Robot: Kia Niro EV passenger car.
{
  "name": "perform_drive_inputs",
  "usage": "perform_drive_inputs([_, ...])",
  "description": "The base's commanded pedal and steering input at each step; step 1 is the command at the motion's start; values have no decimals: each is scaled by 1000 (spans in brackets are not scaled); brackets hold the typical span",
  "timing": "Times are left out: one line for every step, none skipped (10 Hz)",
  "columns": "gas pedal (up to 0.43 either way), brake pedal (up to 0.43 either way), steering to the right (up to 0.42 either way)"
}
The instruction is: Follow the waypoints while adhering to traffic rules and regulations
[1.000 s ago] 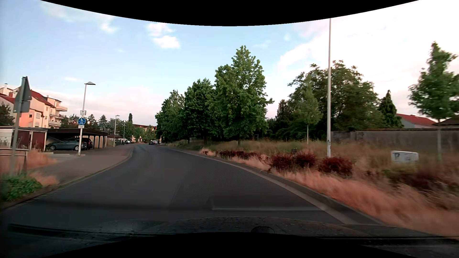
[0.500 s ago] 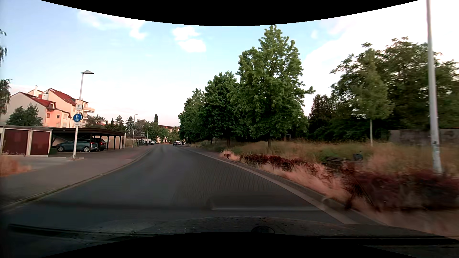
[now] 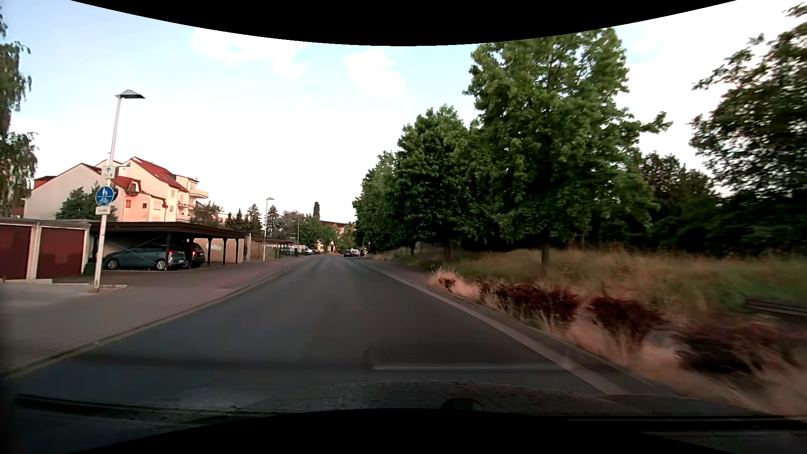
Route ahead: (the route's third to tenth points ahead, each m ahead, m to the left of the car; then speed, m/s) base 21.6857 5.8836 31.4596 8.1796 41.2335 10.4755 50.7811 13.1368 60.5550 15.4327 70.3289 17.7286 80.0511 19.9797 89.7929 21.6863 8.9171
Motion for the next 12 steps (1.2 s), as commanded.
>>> perform_drive_inputs([59,0,-108])
perform_drive_inputs([59,0,-105])
perform_drive_inputs([59,0,-101])
perform_drive_inputs([59,0,-96])
perform_drive_inputs([59,0,-90])
perform_drive_inputs([59,0,-85])
perform_drive_inputs([59,0,-81])
perform_drive_inputs([59,0,-76])
perform_drive_inputs([47,0,-70])
perform_drive_inputs([47,0,-65])
perform_drive_inputs([47,0,-57])
perform_drive_inputs([47,0,-52])
